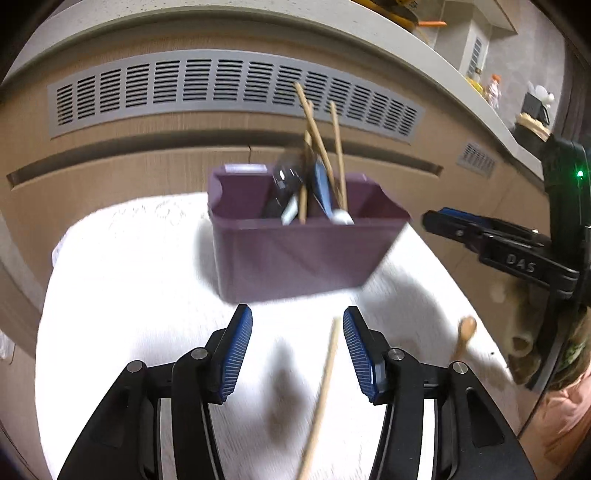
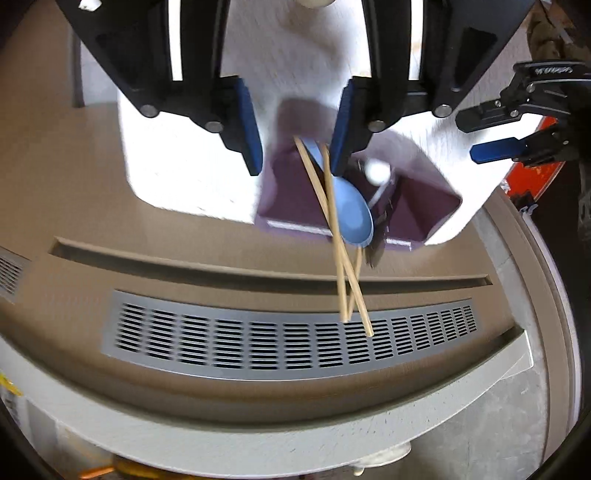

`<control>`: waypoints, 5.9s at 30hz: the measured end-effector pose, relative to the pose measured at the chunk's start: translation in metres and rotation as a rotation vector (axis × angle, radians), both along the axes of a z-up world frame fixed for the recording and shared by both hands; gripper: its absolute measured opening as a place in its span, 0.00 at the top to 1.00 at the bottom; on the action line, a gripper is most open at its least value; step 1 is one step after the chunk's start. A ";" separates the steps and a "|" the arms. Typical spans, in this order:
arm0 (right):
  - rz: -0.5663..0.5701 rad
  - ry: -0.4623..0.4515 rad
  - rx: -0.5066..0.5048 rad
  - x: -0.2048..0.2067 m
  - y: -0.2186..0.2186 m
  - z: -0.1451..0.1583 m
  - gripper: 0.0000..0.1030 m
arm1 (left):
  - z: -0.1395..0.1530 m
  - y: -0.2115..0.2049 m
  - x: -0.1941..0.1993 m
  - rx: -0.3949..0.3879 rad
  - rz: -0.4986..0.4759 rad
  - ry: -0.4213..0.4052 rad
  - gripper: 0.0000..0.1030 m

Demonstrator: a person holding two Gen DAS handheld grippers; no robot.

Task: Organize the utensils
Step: 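Open both tools to drop the spoon and chopstick into the caddy, then grasp the wooden spoon with the right tool while the left tool grasps the last chopstick, then lift the wooden spoon with the right tool while the left tool lifts the chopstick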

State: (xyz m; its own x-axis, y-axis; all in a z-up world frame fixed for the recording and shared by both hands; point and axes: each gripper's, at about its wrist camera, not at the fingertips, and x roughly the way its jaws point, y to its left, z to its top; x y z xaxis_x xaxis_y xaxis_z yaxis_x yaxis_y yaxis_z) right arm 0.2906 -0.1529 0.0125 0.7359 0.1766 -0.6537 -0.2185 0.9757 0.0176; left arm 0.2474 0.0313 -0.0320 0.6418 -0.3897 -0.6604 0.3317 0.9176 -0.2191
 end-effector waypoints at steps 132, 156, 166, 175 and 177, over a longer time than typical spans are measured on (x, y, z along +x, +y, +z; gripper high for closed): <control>0.064 0.193 -0.020 -0.150 0.017 -0.069 0.69 | -0.052 -0.087 -0.018 0.323 -0.139 0.125 0.88; -0.027 0.233 -0.015 -0.133 0.003 -0.097 0.35 | -0.071 -0.111 0.000 0.280 -0.251 0.202 0.34; 0.032 0.251 0.048 -0.143 -0.006 -0.089 0.72 | -0.072 -0.115 0.001 0.300 -0.220 0.204 0.31; -0.059 0.222 0.060 -0.138 -0.033 -0.075 0.72 | -0.069 -0.118 0.005 0.323 -0.200 0.139 0.89; -0.069 0.227 0.049 -0.136 -0.034 -0.075 0.72 | -0.067 -0.116 0.006 0.322 -0.180 0.128 0.92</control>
